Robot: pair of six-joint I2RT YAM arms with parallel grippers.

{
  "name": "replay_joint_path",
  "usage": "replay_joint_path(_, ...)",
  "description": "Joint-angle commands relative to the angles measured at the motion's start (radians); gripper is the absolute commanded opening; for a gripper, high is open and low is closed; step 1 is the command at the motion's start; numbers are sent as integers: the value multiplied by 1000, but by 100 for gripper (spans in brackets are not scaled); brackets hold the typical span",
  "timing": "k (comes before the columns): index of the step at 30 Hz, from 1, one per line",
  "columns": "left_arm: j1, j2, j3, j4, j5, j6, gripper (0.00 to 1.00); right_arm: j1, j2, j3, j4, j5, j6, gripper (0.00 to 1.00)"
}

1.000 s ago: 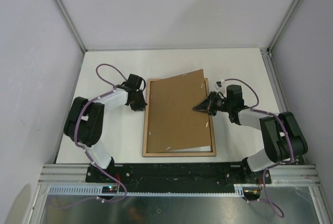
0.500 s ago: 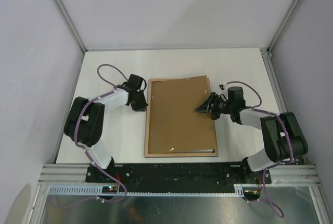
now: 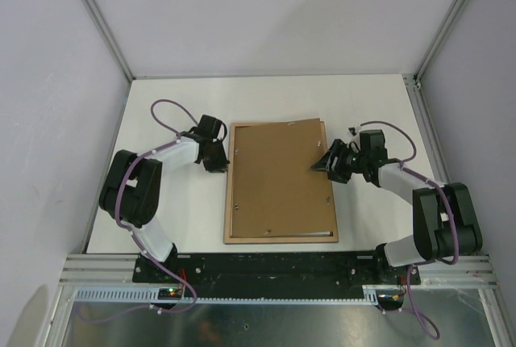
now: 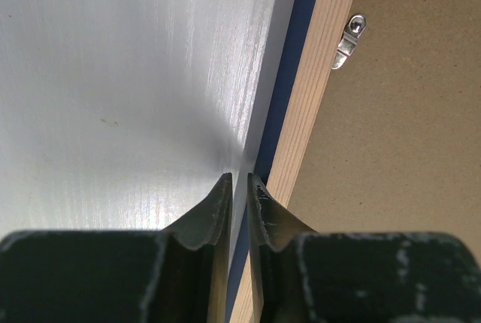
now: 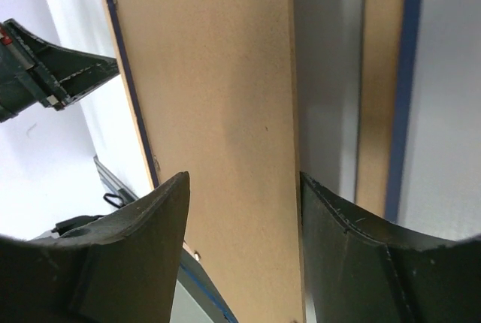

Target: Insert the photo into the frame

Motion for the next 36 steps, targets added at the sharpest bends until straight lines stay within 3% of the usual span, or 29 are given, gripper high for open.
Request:
replay_joint_path(1, -8, -12, -5, 29, 17, -1, 17, -30, -56, 55, -95, 47, -57, 63)
replay_joint_path(14, -9, -10, 0, 29, 20, -2, 17, -16, -136, 93, -274, 242, -131, 63)
replay_joint_path(26, -8, -84, -35, 27, 8, 1, 20, 191, -228, 70, -440, 648, -113, 67)
replay_joint_path(36, -52, -250, -170, 48, 25, -31, 42, 321, -326, -33, -472, 760, -17, 74)
